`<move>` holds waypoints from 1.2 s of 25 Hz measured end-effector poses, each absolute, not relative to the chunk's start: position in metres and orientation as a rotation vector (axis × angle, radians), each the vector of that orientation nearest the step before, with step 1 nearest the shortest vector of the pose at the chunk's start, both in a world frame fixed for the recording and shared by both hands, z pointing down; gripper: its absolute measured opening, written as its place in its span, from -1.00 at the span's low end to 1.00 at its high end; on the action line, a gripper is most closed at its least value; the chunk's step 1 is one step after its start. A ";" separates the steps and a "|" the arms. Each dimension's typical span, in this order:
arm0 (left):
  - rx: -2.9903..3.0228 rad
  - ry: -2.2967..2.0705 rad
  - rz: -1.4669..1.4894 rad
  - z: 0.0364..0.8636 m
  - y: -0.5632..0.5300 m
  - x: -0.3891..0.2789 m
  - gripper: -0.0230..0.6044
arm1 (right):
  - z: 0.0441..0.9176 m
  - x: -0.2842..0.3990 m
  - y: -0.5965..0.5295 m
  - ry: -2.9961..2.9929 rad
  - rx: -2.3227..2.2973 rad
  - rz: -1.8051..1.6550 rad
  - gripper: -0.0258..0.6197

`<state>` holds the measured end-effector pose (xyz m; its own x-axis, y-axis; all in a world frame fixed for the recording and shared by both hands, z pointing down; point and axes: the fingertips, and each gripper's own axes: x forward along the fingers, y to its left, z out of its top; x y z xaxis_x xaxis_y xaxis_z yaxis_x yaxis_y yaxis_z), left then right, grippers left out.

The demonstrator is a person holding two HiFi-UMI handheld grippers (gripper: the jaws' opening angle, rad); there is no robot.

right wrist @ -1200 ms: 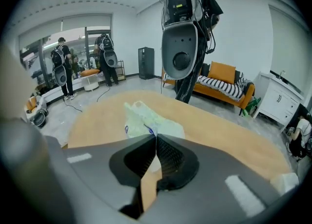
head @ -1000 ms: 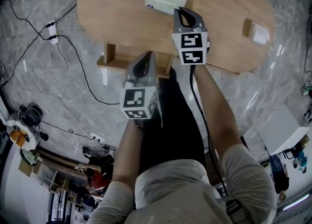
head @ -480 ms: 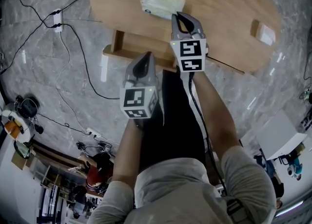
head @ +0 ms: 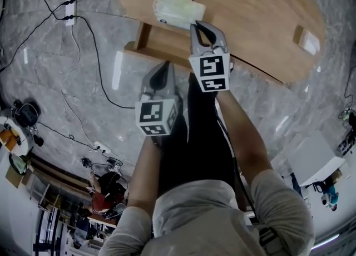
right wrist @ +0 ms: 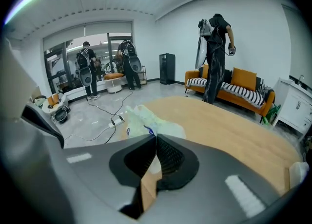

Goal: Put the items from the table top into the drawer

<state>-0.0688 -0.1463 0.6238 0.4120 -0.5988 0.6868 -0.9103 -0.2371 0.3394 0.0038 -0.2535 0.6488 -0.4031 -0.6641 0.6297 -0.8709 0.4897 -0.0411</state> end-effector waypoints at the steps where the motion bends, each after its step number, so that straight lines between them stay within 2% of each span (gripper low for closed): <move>1: 1.943 -1.288 0.545 0.624 -0.144 -0.073 -0.86 | 0.648 -0.002 -0.250 -2.200 1.254 0.497 -0.89; 15: 1.904 -1.326 0.525 0.634 -0.101 -0.127 -0.86 | 0.654 -0.066 -0.195 -2.225 1.184 0.500 -0.89; 30: 1.901 -1.306 0.548 0.651 -0.071 -0.155 -0.86 | 0.686 -0.087 -0.143 -2.169 1.188 0.582 -0.89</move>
